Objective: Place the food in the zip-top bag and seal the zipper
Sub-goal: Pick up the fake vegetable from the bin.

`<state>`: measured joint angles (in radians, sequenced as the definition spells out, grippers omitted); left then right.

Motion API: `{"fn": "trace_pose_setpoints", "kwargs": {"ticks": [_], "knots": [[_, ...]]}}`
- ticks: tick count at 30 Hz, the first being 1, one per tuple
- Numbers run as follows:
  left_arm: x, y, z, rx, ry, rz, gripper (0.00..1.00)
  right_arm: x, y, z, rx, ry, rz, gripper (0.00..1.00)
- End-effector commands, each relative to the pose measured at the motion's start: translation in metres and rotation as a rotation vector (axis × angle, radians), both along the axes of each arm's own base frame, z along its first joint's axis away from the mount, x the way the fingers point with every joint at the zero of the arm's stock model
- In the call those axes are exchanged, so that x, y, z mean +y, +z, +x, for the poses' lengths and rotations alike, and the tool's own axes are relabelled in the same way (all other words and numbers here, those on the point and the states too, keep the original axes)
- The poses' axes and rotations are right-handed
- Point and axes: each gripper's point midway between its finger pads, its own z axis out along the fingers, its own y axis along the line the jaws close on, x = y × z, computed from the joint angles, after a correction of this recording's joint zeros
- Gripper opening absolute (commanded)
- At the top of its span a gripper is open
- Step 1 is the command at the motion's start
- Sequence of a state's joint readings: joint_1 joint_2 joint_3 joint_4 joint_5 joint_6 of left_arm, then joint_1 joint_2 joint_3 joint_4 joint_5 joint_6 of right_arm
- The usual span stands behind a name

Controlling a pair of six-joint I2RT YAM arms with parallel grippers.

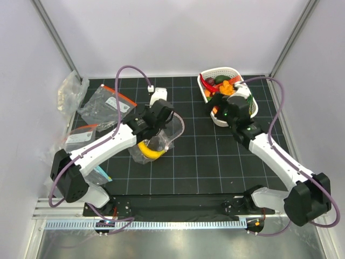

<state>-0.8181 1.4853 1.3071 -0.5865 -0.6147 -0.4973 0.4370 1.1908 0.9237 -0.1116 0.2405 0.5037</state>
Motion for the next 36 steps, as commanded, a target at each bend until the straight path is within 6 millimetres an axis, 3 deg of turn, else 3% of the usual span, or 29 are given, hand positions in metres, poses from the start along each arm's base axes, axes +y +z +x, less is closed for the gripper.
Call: {"fn": "trace_pose_setpoints", "kwargs": {"ticks": [1,2,4,6,7,12,16,22,26,28,30,31,33,36], "knots": [[-0.027,0.020,-0.007,-0.013,-0.079,-0.178,0.00,-0.034,0.013,0.009,-0.008,-0.137,0.102,1.00],[-0.027,0.022,-0.008,-0.017,-0.080,-0.192,0.00,-0.050,0.011,0.014,-0.001,-0.186,0.105,1.00],[-0.026,0.024,-0.009,-0.029,-0.078,-0.206,0.00,-0.063,0.005,0.023,0.014,-0.235,0.141,1.00],[-0.024,0.030,-0.011,-0.046,-0.076,-0.222,0.00,-0.088,0.003,0.037,0.023,-0.305,0.200,1.00],[-0.023,0.030,-0.012,-0.050,-0.076,-0.226,0.00,-0.094,-0.012,0.044,0.068,-0.334,0.219,1.00],[-0.018,0.036,-0.015,-0.088,-0.064,-0.267,0.01,-0.136,-0.028,0.071,0.084,-0.499,0.255,1.00],[-0.015,0.045,-0.017,-0.107,-0.062,-0.287,0.00,-0.154,-0.034,0.089,0.079,-0.569,0.169,1.00],[-0.017,0.044,-0.018,-0.102,-0.072,-0.300,0.00,-0.177,-0.063,0.108,0.136,-0.675,0.044,1.00],[-0.017,0.045,-0.018,-0.102,-0.070,-0.303,0.00,-0.178,-0.087,0.119,0.144,-0.703,0.063,0.98],[-0.014,0.047,-0.018,-0.112,-0.058,-0.300,0.00,-0.177,-0.095,0.126,0.155,-0.707,0.069,0.91],[-0.011,0.051,-0.020,-0.124,-0.054,-0.311,0.00,-0.177,-0.096,0.129,0.150,-0.701,0.064,0.73],[-0.010,0.050,-0.020,-0.123,-0.054,-0.310,0.00,-0.176,-0.091,0.129,0.137,-0.688,0.062,0.41],[-0.009,0.053,-0.020,-0.135,-0.048,-0.320,0.00,-0.179,-0.080,0.121,0.113,-0.689,0.032,0.05],[-0.008,0.053,-0.021,-0.138,-0.048,-0.320,0.00,-0.186,-0.039,0.107,-0.040,-0.735,0.048,0.01]]}}
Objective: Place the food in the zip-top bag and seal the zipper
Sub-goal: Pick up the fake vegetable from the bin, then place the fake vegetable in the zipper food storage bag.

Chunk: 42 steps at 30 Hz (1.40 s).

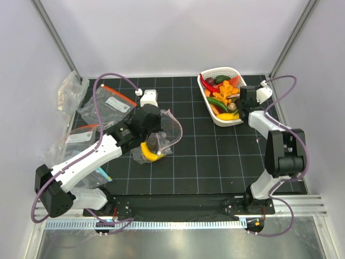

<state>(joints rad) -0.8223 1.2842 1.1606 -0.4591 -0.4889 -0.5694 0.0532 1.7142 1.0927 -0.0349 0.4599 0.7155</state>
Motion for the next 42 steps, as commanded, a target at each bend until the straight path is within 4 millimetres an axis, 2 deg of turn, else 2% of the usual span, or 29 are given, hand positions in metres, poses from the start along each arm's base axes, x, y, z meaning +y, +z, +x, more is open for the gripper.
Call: {"fn": "trace_pose_setpoints", "kwargs": {"ticks": [1,2,4,5,6,7,9,10,12,14,16,18,22,23,25,26,30,32,36,39,42], "knots": [[-0.001,0.027,0.005,-0.076,0.022,-0.078,0.00,-0.012,0.084,-0.004,-0.263,-0.068,-0.068,0.01],[-0.001,0.027,0.005,-0.076,0.018,-0.077,0.00,-0.011,0.109,-0.009,-0.327,-0.064,-0.071,0.01],[-0.001,0.026,0.005,-0.075,0.016,-0.071,0.00,0.002,0.127,-0.016,-0.371,-0.037,-0.071,0.01],[-0.001,0.026,0.005,-0.075,0.017,-0.069,0.00,0.005,0.147,-0.024,-0.418,-0.040,-0.088,0.01],[-0.001,0.026,0.006,-0.078,0.020,-0.065,0.00,0.009,0.154,-0.027,-0.426,-0.027,-0.124,0.01],[-0.001,0.024,0.006,-0.076,0.019,-0.059,0.00,0.027,0.159,-0.032,-0.437,0.011,-0.142,0.01],[-0.001,0.025,0.006,-0.076,0.019,-0.055,0.00,0.036,0.180,-0.041,-0.464,0.041,-0.206,0.01],[0.000,0.025,0.007,-0.075,0.020,-0.054,0.00,0.055,0.188,-0.045,-0.480,0.098,-0.218,0.01],[0.001,0.027,0.006,-0.081,0.020,-0.050,0.00,0.073,0.204,-0.056,-0.496,0.175,-0.260,0.04],[0.007,0.031,0.006,-0.097,0.038,-0.042,0.00,0.101,0.212,-0.065,-0.504,0.314,-0.301,0.06],[0.011,0.033,0.005,-0.102,0.046,-0.036,0.00,0.119,0.221,-0.078,-0.534,0.437,-0.266,0.08],[0.013,0.037,0.004,-0.109,0.047,-0.041,0.00,0.132,0.227,-0.088,-0.546,0.520,-0.227,0.08],[0.016,0.038,0.004,-0.115,0.054,-0.033,0.00,0.159,0.232,-0.121,-0.527,0.719,-0.131,0.08],[0.016,0.037,0.004,-0.114,0.054,-0.029,0.00,0.167,0.232,-0.136,-0.514,0.800,-0.108,0.08],[0.016,0.037,0.004,-0.114,0.057,-0.023,0.01,0.174,0.231,-0.152,-0.505,0.875,-0.096,0.08],[0.016,0.037,0.005,-0.114,0.057,-0.023,0.00,0.181,0.239,-0.167,-0.535,0.942,-0.082,0.07],[0.015,0.037,0.006,-0.115,0.050,-0.015,0.00,0.196,0.240,-0.196,-0.569,1.102,-0.074,0.03],[0.015,0.035,0.006,-0.111,0.049,-0.009,0.00,0.198,0.239,-0.206,-0.562,1.140,-0.066,0.03],[0.015,0.037,0.005,-0.112,0.048,-0.012,0.00,0.204,0.252,-0.241,-0.625,1.258,-0.046,0.01],[0.014,0.037,0.006,-0.111,0.047,-0.008,0.00,0.212,0.251,-0.257,-0.645,1.344,-0.026,0.01],[0.005,0.035,0.003,-0.086,0.000,-0.024,0.00,0.221,0.252,-0.265,-0.644,1.406,0.004,0.01]]}}
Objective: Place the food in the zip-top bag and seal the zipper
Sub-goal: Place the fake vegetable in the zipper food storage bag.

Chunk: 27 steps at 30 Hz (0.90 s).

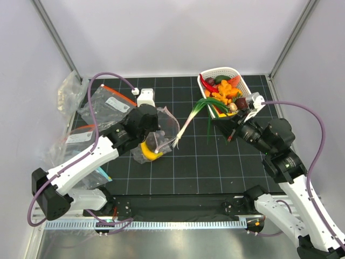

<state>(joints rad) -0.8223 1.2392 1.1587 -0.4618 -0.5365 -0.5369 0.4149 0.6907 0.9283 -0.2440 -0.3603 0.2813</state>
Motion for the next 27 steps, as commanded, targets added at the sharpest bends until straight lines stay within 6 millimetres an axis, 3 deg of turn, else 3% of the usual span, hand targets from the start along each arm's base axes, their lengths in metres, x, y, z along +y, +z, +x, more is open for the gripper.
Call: {"fn": "trace_pose_setpoints", "kwargs": {"ticks": [1,7,16,27], "knots": [[-0.011,0.019,0.002,-0.028,-0.040,-0.044,0.01,0.017,0.001,-0.018,-0.004,0.150,-0.008,0.01],[-0.022,0.012,0.001,0.033,-0.064,-0.042,0.00,0.027,-0.011,-0.020,0.042,0.200,-0.046,0.01],[-0.029,0.007,0.001,0.054,-0.081,-0.056,0.00,0.062,-0.054,-0.013,0.156,0.254,-0.203,0.01],[-0.047,0.000,-0.004,0.089,-0.161,-0.091,0.00,0.076,-0.090,0.013,0.219,0.126,-0.330,0.01]]}}
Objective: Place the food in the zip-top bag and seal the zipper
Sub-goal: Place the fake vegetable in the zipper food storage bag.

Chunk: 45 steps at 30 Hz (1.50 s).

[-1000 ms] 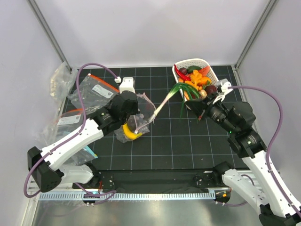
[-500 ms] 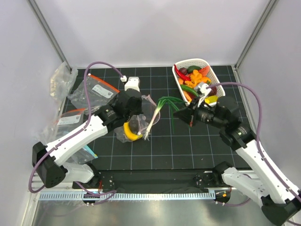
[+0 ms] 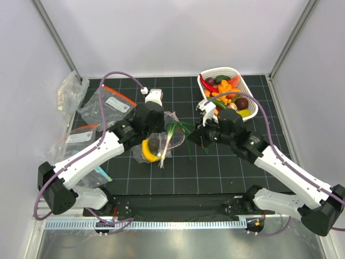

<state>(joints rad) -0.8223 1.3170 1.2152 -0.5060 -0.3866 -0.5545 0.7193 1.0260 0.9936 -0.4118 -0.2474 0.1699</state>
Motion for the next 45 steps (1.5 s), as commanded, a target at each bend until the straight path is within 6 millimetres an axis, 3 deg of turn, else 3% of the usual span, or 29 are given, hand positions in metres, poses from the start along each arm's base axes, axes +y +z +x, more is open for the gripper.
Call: {"fn": "trace_pose_setpoints", "kwargs": {"ticks": [1,15,27,33,38,45], "knots": [[-0.019,0.017,0.002,-0.013,-0.047,-0.078,0.00,-0.003,0.009,0.025,-0.053,-0.105,-0.033,0.01],[-0.032,0.005,0.003,0.020,-0.090,-0.071,0.00,0.010,-0.050,0.052,0.076,-0.160,-0.193,0.01],[-0.067,-0.013,-0.006,0.079,-0.194,-0.014,0.00,0.024,-0.065,0.058,0.072,-0.182,-0.240,0.01],[-0.082,-0.019,-0.017,0.135,-0.265,-0.046,0.00,0.025,-0.052,0.064,0.022,-0.234,-0.147,0.01],[-0.084,-0.012,-0.021,0.136,-0.287,-0.063,0.00,0.026,-0.054,0.068,-0.003,-0.242,-0.131,0.01],[-0.073,0.008,-0.031,0.101,-0.302,-0.093,0.00,0.031,-0.082,0.081,0.036,-0.264,-0.204,0.01]]}}
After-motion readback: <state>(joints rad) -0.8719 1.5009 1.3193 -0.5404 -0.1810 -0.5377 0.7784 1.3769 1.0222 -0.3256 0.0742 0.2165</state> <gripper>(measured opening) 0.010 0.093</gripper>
